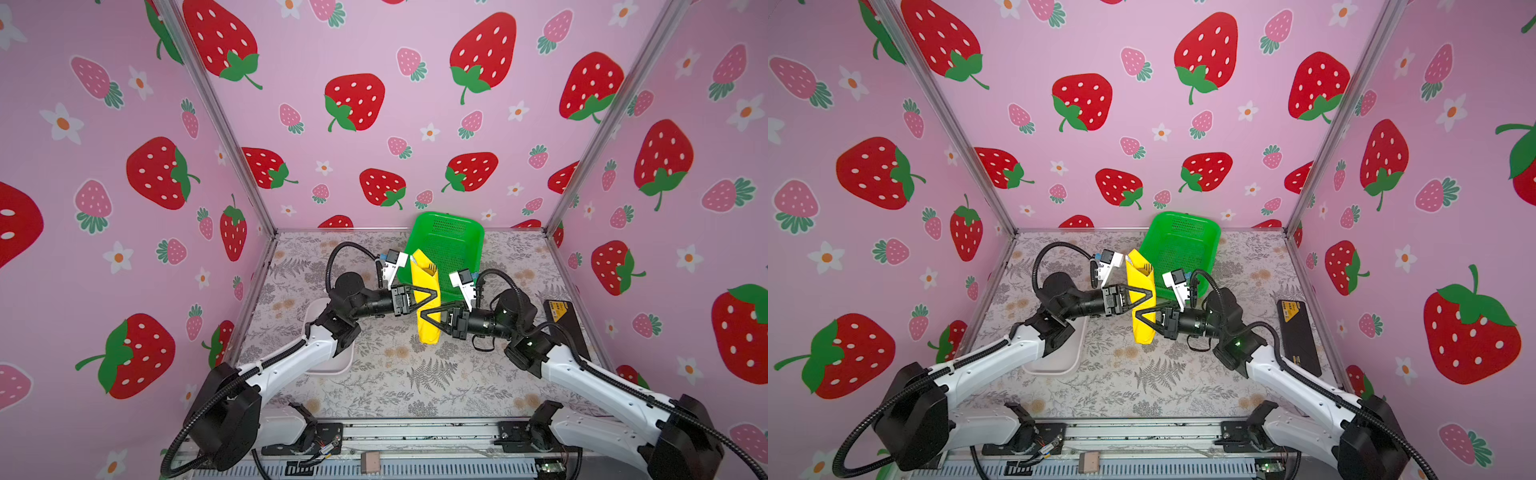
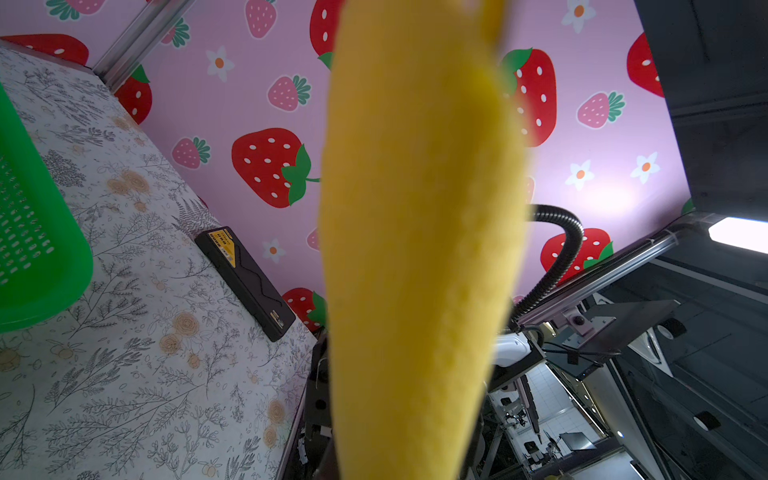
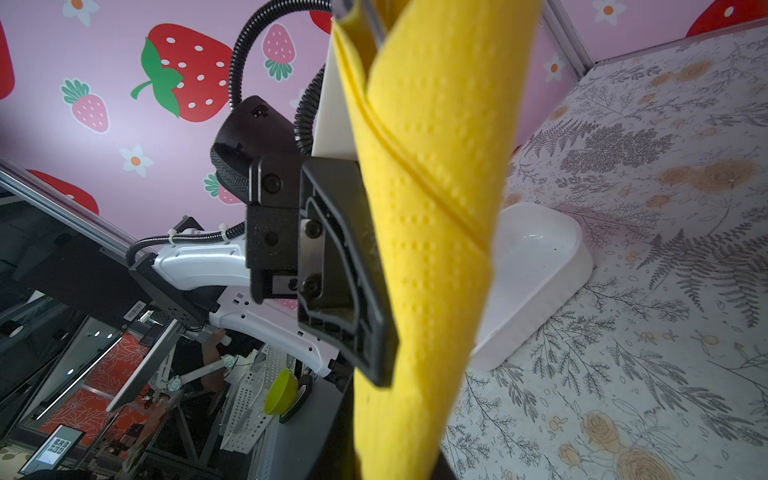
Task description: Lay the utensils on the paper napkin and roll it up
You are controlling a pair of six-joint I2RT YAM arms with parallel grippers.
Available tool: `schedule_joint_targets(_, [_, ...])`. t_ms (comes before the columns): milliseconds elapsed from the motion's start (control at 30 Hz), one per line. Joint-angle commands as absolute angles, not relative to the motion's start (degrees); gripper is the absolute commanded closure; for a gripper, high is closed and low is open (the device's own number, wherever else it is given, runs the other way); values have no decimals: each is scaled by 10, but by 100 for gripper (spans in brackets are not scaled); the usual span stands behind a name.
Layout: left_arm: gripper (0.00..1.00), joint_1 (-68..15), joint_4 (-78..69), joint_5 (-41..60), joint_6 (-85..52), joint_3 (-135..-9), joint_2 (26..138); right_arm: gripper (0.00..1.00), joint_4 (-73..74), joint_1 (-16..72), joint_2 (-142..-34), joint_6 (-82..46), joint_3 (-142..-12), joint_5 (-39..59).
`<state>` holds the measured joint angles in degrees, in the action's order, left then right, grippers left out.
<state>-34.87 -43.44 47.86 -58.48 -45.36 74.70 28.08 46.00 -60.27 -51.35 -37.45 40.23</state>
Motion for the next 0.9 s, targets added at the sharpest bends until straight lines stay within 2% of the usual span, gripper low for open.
schedule_joint_targets(0, [88, -346, -501, 491, -607, -471, 753, 80, 312, 458, -591, -521, -364, 411])
schedule_joint_targets(233, [89, -347, -515, 502, -616, -473, 755, 70, 379, 452, -605, -557, -359, 449])
schedule_joint_targets(467, [89, -346, -525, 511, -622, -476, 755, 68, 407, 448, -620, -576, -361, 468])
schedule_joint_targets(533, [89, -347, -525, 512, -622, -476, 756, 70, 413, 448, -621, -581, -359, 470])
schedule_joint_targets(667, [88, -347, -522, 511, -620, -476, 756, 80, 411, 447, -619, -579, -358, 465])
schedule_joint_targets(867, [74, -346, -466, 494, -585, -469, 746, 85, 400, 447, -613, -569, -359, 455])
